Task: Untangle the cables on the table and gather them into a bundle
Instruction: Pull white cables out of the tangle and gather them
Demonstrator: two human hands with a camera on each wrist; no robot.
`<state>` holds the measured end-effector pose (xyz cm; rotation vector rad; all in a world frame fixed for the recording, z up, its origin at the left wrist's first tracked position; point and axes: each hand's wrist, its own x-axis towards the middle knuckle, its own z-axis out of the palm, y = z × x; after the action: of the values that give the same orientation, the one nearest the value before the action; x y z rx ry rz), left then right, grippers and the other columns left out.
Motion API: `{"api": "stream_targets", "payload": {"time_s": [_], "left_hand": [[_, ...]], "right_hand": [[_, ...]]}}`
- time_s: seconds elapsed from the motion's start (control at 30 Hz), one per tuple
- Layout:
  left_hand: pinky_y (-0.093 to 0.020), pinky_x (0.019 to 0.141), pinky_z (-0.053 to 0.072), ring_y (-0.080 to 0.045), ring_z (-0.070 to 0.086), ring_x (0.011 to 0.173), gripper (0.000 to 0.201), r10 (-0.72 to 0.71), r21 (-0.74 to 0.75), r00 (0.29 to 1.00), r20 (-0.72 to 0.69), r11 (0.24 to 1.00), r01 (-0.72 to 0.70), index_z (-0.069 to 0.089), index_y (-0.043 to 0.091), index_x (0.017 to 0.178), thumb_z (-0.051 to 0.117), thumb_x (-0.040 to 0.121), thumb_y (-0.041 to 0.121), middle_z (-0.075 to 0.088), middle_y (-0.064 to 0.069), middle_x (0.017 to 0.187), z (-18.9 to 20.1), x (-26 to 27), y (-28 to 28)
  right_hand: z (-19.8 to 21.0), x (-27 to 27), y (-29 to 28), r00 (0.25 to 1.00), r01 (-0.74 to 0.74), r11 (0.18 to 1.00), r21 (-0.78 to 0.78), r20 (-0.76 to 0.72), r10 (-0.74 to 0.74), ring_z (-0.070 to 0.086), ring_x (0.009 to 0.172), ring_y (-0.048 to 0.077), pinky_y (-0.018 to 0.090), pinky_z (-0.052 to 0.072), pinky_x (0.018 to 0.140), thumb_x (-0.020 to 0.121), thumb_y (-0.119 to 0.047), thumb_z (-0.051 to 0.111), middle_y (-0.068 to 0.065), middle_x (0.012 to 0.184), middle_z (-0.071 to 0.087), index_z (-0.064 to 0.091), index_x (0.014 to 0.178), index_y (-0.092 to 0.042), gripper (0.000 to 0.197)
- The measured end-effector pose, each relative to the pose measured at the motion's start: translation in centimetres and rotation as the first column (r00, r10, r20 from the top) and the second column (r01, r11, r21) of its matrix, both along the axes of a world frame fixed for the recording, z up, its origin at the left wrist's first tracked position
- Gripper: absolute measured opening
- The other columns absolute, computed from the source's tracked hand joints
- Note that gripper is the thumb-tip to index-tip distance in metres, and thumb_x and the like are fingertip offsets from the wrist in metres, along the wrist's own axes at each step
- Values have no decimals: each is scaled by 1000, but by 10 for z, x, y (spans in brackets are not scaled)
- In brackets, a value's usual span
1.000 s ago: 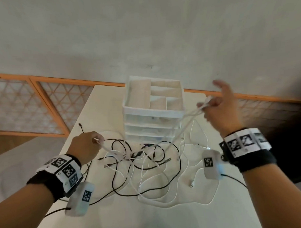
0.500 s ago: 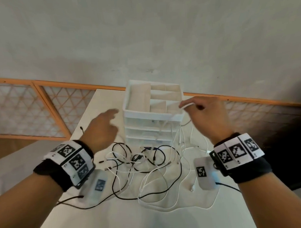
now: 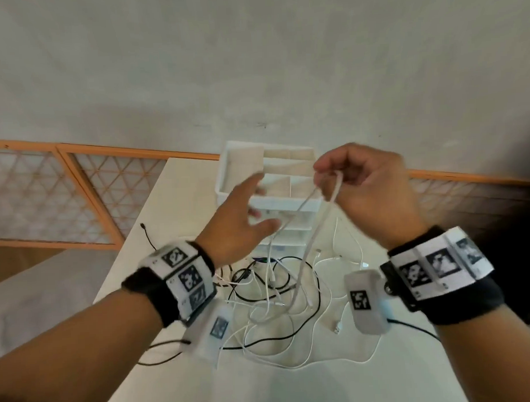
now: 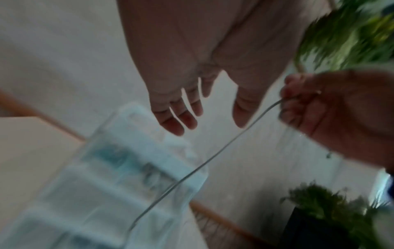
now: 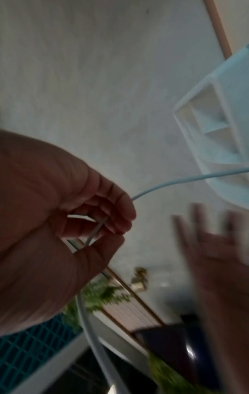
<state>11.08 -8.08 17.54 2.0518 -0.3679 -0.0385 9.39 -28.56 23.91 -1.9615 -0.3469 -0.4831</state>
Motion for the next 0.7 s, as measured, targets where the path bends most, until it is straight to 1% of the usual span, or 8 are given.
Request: {"api": "stream_targets", "payload": {"time_s": [0.07, 0.17, 0.27, 0.37, 0.47, 0.53, 0.63, 0.7], "left_hand": [[-27, 89, 51, -9, 58, 111, 73, -147, -58, 988, 48, 987, 150, 33, 41, 147, 73, 87, 27, 51, 14, 138, 19, 11, -15], [-39, 89, 54, -25, 68, 99, 21, -227, 131, 974, -12, 965, 226, 67, 18, 112, 56, 98, 28, 71, -1, 110, 7, 18, -28], [-26, 63, 48, -20, 62, 72, 34, -108, 366, 979, -170, 916, 165, 66, 10, 94, 38, 105, 25, 66, 2, 89, -40, 14, -10], [-25, 61, 48, -13, 62, 72, 32, 61, 374, 970, -233, 927, 31, 62, 14, 90, 34, 105, 20, 67, 4, 91, -69, 16, 22], [-45, 78, 58, -23, 68, 80, 29, 210, 262, 940, -267, 955, -139, 61, 18, 86, 36, 101, 13, 71, -2, 88, -71, 27, 48], [-46, 75, 57, -25, 66, 78, 29, 325, 127, 912, -251, 945, -302, 61, 21, 85, 37, 101, 16, 68, -3, 81, -55, 33, 58], [-40, 70, 53, -23, 65, 75, 27, 365, -42, 910, -198, 924, -380, 62, 20, 90, 40, 103, 29, 55, 3, 77, -24, 36, 65], [-40, 68, 57, -20, 57, 68, 26, 311, -86, 939, -151, 942, -326, 65, 21, 90, 44, 102, 29, 52, 0, 78, -12, 32, 63]], "right_hand": [[-11, -7, 18, 984, -102, 990, -97, 136, 114, 71, 83, 19, 27, 57, 74, 80, 8, 71, 3, 91, 73, 74, 85, -13, 22], [-8, -7, 22, 961, -108, 993, -51, 251, 117, 67, 90, 17, 25, 55, 76, 80, 10, 71, 5, 100, 63, 76, 88, -10, 22], [8, -7, 2, 945, 3, 999, 43, 327, -17, 63, 84, 18, 23, 55, 76, 82, 5, 72, 5, 99, 55, 75, 90, -21, 27], [9, -13, -21, 937, 137, 990, 40, 318, -143, 60, 80, 11, 18, 51, 71, 82, -1, 73, 2, 93, 54, 76, 89, -25, 24], [-6, -15, -39, 987, 95, 993, -68, 133, -86, 61, 61, 8, 17, 48, 60, 88, -1, 69, -9, 74, 69, 77, 87, -26, 26], [-25, -14, -46, 993, 51, 982, -181, -95, -69, 63, 56, 15, 28, 53, 54, 90, 4, 64, -10, 75, 72, 76, 83, -27, 34], [-71, -10, -58, 942, 18, 838, -545, -271, -196, 59, 66, 2, 28, 51, 73, 79, -3, 63, -15, 98, 70, 68, 85, -42, 40], [-93, -8, -59, 873, -62, 750, -659, -400, -280, 58, 82, 6, 34, 53, 88, 66, -19, 60, -20, 116, 63, 62, 101, -49, 45]]}}
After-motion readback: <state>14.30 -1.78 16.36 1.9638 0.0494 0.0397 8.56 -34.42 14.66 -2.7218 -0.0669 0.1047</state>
